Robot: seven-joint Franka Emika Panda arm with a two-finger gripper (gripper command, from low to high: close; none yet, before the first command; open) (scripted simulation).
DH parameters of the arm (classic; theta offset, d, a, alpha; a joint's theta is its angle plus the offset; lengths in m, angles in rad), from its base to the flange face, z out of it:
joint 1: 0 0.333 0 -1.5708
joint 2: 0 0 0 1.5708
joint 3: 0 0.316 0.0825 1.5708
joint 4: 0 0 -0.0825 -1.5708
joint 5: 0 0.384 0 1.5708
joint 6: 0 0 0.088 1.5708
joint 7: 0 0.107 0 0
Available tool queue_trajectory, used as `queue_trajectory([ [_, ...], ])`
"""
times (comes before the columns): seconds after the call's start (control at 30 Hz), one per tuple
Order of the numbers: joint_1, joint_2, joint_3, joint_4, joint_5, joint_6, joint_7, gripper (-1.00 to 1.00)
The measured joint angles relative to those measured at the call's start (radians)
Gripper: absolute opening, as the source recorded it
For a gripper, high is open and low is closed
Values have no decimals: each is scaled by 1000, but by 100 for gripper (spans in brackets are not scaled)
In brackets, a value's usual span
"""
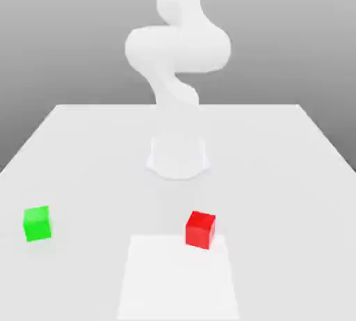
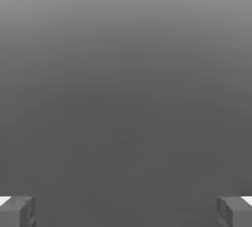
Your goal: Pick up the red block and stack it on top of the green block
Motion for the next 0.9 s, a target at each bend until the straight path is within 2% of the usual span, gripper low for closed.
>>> queue_trajectory([
  [0.43, 3, 368, 105, -438, 79, 312, 234, 0],
  [0.57, -3, 553, 158, -574, 69, 461, 347, 0],
  [0.67, -15, 717, 161, -592, 9, 593, 416, 0],
  [0.8, 53, 869, 66, -576, -101, 722, 499, 0],
  [0.83, 77, 896, 40, -573, -111, 746, 507, -100],
  [0.9, 77, 896, 40, -573, -111, 746, 507, -100],
])
